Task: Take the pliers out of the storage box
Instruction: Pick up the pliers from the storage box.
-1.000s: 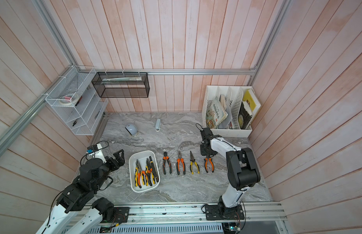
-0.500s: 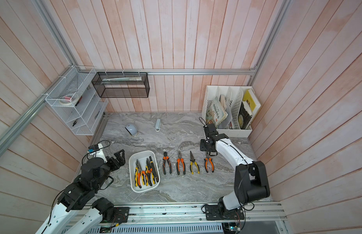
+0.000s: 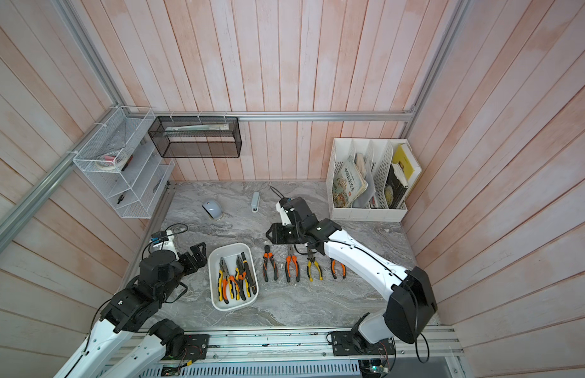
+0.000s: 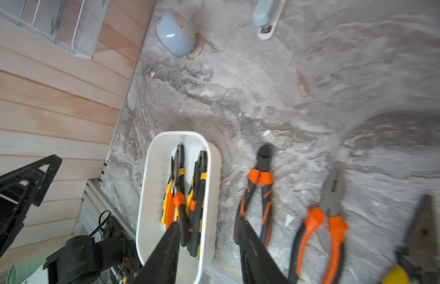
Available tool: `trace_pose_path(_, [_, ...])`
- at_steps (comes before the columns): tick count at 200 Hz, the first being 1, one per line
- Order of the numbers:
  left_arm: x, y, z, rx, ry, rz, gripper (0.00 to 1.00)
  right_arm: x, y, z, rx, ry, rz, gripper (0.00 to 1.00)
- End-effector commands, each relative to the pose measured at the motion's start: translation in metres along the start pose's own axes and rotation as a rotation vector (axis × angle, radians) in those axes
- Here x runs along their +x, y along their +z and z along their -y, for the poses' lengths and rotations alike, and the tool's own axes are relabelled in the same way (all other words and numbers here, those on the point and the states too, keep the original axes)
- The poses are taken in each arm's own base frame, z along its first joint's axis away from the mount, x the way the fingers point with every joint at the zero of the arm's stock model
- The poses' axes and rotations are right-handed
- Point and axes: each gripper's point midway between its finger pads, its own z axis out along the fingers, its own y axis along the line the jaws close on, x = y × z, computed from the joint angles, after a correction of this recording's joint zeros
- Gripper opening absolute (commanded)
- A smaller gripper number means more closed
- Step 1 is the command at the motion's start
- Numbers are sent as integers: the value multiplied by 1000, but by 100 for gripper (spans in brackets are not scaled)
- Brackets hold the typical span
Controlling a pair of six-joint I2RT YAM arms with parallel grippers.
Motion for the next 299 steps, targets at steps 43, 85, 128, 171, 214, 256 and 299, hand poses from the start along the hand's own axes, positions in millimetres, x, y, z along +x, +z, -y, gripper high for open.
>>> trace_pose_path(43, [-20, -23, -9, 10, -53, 114, 100, 55, 71, -41, 39, -73, -169, 40])
trace_pose_path(85, [-35, -45, -27, -18, -126, 221, 100, 81, 98, -60, 62, -142, -247, 40])
trace_pose_path(128, [-39, -52, -30, -10, -148, 252, 100, 104, 120, -60, 148, -232, -345, 39])
trace_pose_path(171, [-38, -52, -30, -12, -146, 249, 100, 131, 139, -56, 214, -309, -446, 35])
trace_pose_path(214, [-38, -52, -29, -7, -145, 248, 100, 148, 151, -46, 234, -317, -503, 34])
trace_pose_path(256, [-37, -51, -28, -4, -142, 245, 100, 160, 158, -39, 247, -314, -540, 34])
trace_pose_path(299, [-35, -47, -25, 0, -128, 225, 100, 172, 164, -31, 268, -315, -577, 34])
